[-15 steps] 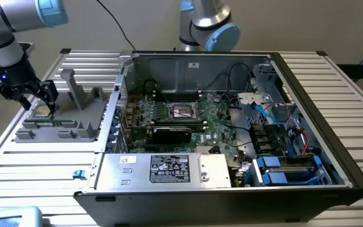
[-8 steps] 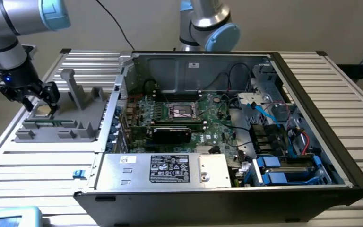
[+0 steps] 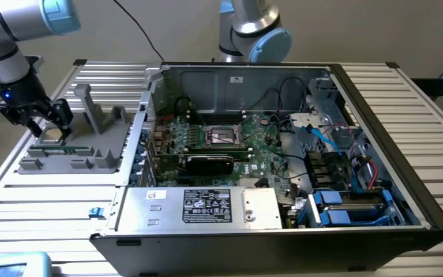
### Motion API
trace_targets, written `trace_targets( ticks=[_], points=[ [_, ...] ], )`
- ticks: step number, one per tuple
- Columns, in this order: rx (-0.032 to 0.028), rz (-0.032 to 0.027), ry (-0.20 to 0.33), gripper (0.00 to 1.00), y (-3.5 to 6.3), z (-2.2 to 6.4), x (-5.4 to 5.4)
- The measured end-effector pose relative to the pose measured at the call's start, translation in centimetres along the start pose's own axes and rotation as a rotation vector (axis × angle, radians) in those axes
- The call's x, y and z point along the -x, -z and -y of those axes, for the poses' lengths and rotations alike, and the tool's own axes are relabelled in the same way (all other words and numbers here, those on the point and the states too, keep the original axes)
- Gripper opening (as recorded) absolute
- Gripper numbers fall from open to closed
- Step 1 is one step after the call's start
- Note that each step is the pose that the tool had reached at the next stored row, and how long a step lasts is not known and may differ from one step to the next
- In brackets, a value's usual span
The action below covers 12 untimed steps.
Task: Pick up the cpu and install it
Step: 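Pick up the cpu and move it towards the insertion slot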
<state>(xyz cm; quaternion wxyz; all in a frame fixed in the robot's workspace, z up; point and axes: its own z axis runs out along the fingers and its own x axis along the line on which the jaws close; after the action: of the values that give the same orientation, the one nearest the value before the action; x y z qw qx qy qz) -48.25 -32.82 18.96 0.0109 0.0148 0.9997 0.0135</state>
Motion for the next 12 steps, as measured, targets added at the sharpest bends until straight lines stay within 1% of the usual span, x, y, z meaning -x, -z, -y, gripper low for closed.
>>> trace_targets(
  ticks=[7,9,12],
  points=[
    [0.0004,-0.0004,0.0,0.76,-0.32,-0.02,-0.06],
    [0.0022,-0.0062,0.0,0.76,-0.37,-0.02,-0.06],
    [0.0041,-0.0109,0.0,0.76,-0.39,-0.02,-0.06]
  ],
)
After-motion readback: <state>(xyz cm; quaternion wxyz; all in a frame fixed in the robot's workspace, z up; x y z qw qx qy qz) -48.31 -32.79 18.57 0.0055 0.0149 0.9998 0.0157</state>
